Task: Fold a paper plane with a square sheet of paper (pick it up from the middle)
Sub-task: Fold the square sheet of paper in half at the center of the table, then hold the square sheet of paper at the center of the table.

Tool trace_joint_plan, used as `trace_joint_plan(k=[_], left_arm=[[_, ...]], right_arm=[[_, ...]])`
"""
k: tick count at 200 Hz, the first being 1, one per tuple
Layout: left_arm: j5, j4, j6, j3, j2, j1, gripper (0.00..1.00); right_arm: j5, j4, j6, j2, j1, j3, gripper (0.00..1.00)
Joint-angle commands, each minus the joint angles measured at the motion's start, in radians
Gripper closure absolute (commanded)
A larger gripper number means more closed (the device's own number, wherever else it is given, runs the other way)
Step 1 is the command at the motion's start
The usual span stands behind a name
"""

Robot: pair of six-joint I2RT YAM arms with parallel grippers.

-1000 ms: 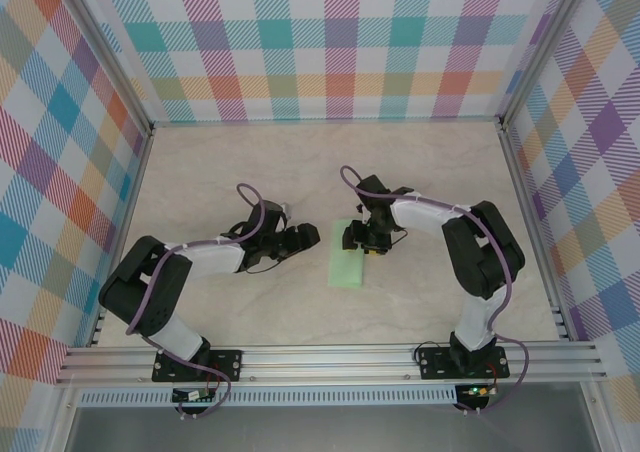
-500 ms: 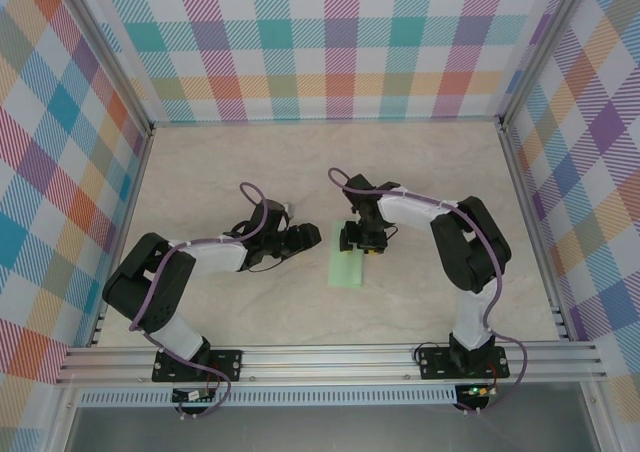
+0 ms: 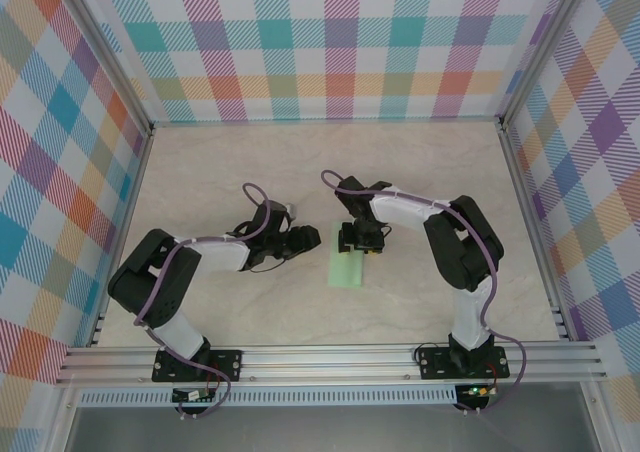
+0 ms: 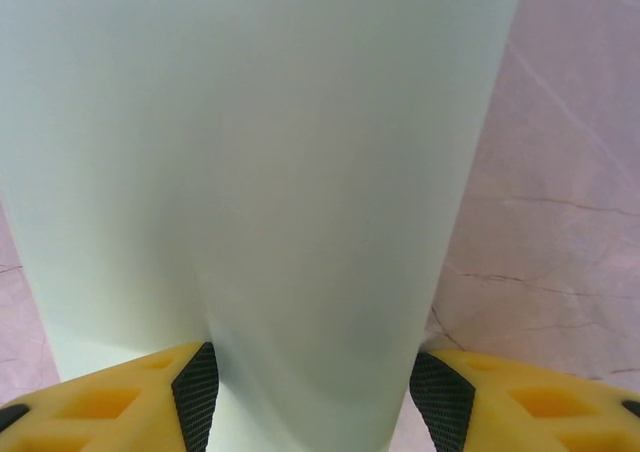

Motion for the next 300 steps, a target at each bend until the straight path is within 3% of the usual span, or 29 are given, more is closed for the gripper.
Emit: trace_joint_plan(k=[1,106,196,300], left_arm=[[0.043,0.034,-0.002,0.035,0.025,-0.024,0.52],[0.1,0.036,-0.01,0.086,0.099,-0.045,0.75],[0.138,0.016,-0.002,0.128,0.149,-0.067,0.87],[0.156,-0.001,0.0,0.147,0.182,-0.071,0.92]], right_arm=[[0.004,0.019,0.017,0.154,0.0,-0.082,0.4],[-0.004,0.022,-0.015,0.167,0.001,-0.08,0.38],[0.004,0.023,-0.018,0.171,0.0,-0.08,0.38],[-0.001,0.03,-0.044,0.178,0.0,-0.083,0.39]])
